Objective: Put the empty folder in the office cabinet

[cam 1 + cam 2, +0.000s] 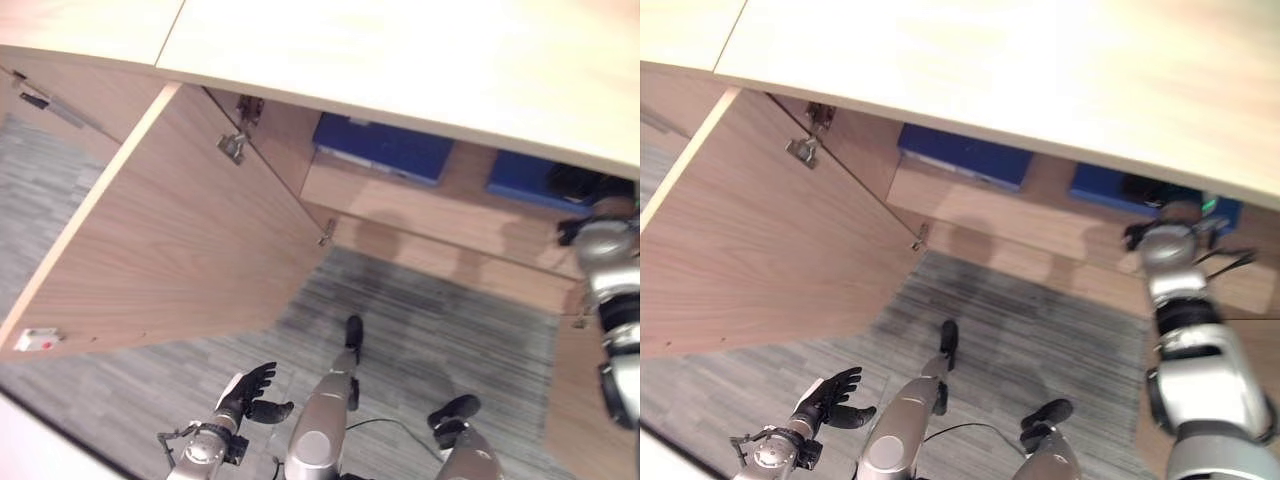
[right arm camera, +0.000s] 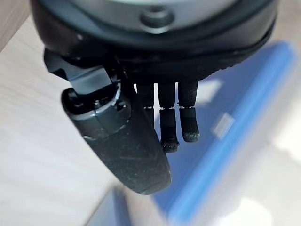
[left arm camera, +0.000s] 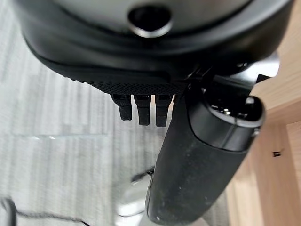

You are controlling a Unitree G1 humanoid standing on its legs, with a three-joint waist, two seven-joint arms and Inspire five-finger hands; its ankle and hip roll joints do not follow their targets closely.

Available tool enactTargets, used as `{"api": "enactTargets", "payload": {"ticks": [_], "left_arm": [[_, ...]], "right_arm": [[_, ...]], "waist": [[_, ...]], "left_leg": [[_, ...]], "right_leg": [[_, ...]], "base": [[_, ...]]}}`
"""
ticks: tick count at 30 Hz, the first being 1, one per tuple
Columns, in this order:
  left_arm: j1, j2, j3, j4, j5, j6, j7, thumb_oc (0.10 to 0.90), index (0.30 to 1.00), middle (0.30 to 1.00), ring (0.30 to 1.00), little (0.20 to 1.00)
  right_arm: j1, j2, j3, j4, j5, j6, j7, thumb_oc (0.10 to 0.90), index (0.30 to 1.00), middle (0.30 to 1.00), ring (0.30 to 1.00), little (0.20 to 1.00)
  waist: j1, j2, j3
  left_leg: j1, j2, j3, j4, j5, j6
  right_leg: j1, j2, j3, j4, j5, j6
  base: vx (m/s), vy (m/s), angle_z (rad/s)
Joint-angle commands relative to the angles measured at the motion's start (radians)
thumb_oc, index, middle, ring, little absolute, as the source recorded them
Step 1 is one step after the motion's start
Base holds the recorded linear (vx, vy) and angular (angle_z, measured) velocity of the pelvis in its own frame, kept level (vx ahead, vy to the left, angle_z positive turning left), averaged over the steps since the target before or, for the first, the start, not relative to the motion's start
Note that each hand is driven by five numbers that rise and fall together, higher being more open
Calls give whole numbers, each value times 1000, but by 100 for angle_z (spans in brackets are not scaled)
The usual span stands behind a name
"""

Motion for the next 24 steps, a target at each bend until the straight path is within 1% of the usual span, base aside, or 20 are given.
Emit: {"api": "enactTargets", "payload": {"ticks": [1,2,3,4,5,8,10,11,12,13,14,16,17,19,20,22,23,24], "left_arm": [[-20,-14,19,63,-1,4,49,800,900,900,900,900],[20,22,28,43,22,-19,30,800,900,900,900,900],[22,24,27,42,22,-19,30,800,900,900,900,900],[-10,-3,73,13,-11,2,60,800,900,900,900,900],[-7,-2,73,11,-10,3,61,800,900,900,900,900],[-11,-32,109,14,-45,6,93,800,900,900,900,900],[-7,-48,123,3,-74,4,110,800,900,900,900,900],[-3,-59,125,1,-81,4,120,800,900,900,900,900],[0,-69,130,-2,-97,4,128,800,900,900,900,900],[2,-78,144,-33,-138,-8,143,800,900,900,900,900],[3,-79,145,-34,-139,-8,144,800,900,900,900,900],[15,-87,164,-61,-173,-15,147,800,900,900,900,900],[22,-90,172,-81,-188,-20,148,800,900,900,900,900],[35,-108,173,-101,-199,-22,144,800,900,900,900,900],[49,-119,167,-122,-191,-24,136,800,900,900,900,900],[60,-123,166,-134,-183,-21,128,800,900,900,900,900],[65,-124,166,-137,-181,-21,124,800,900,900,900,900],[67,-124,165,-138,-181,-21,124,800,900,900,900,900]], "right_arm": [[94,-6,-24,-136,-17,-109,-18,659,688,688,688,688],[151,13,-65,-162,8,-126,0,800,900,900,900,900],[153,14,-66,-164,7,-125,0,800,900,900,900,900],[291,139,-21,-254,-22,-125,42,800,900,900,900,900],[296,141,-21,-258,-24,-124,42,800,900,900,900,900],[366,188,11,-274,-28,-128,77,800,900,900,900,900],[397,210,46,-281,-24,-129,96,800,900,900,900,900],[407,218,63,-274,-17,-133,108,800,900,900,900,900],[414,217,80,-268,-22,-131,114,800,900,900,900,900],[415,202,102,-267,-40,-125,113,800,900,900,900,900],[414,201,104,-266,-40,-125,113,800,900,900,900,900],[427,196,115,-250,-40,-121,119,800,900,900,900,900],[429,195,120,-240,-35,-118,125,800,900,900,900,900],[435,195,123,-222,-35,-112,129,800,900,900,900,900],[449,194,130,-214,-43,-107,138,800,900,900,900,900],[470,189,122,-219,-47,-104,151,800,900,900,900,900],[482,189,115,-220,-47,-102,157,800,900,900,900,900],[485,188,115,-221,-47,-102,157,800,900,900,900,900]], "waist": [[-1,-21,-67],[-2,-27,-81],[-1,-27,-82],[-26,-57,-120],[-25,-58,-121],[-34,-80,-161],[-32,-78,-178],[-30,-75,-184],[-26,-72,-186],[-21,-60,-189],[-23,-59,-189],[-19,-55,-203],[-22,-58,-206],[-42,-70,-220],[-62,-83,-234],[-78,-90,-251],[-85,-91,-256],[-87,-91,-256]], "left_leg": [[58,134,5,69,-207,-142],[75,140,8,68,-207,-144],[76,140,8,68,-207,-144],[114,161,26,73,-208,-151],[116,162,26,73,-208,-152],[145,189,39,87,-197,-168],[166,206,47,89,-180,-180],[167,218,46,92,-165,-190],[162,229,53,95,-139,-205],[147,258,60,83,-32,-215],[148,258,60,79,-29,-215],[166,287,107,59,-3,-215],[179,296,138,72,-17,-208],[222,301,254,112,-80,-162],[271,287,350,193,-163,-134],[326,247,377,235,-247,-124],[342,230,376,242,-281,-119],[341,228,374,245,-286,-116]], "right_leg": [[0,16,66,101,-204,13],[19,24,65,93,-207,10],[20,24,65,92,-207,10],[60,62,72,74,-228,-3],[62,64,72,72,-228,-4],[113,118,74,37,-254,-25],[152,159,77,6,-275,-47],[170,177,77,-13,-285,-59],[189,191,73,-31,-294,-70],[216,200,48,-74,-285,-78],[217,202,47,-78,-283,-79],[237,212,21,-119,-270,-86],[242,213,13,-139,-257,-90],[232,193,-31,-164,-224,-98],[218,170,-51,-175,-198,-109],[198,148,-70,-165,-175,-117],[192,136,-78,-158,-169,-118],[193,132,-80,-155,-170,-116]], "base": [[73,-17,-13],[37,-3,-6],[43,-43,-8],[20,-47,-6],[33,-80,-12],[16,-105,-16],[-34,-91,-12],[-64,-78,-10],[-142,-15,-13],[-136,9,-8],[-146,32,9],[-105,-11,39],[-191,-40,47],[-265,-40,55],[-245,-8,83],[-175,39,84],[-81,64,54],[-70,80,41]]}}
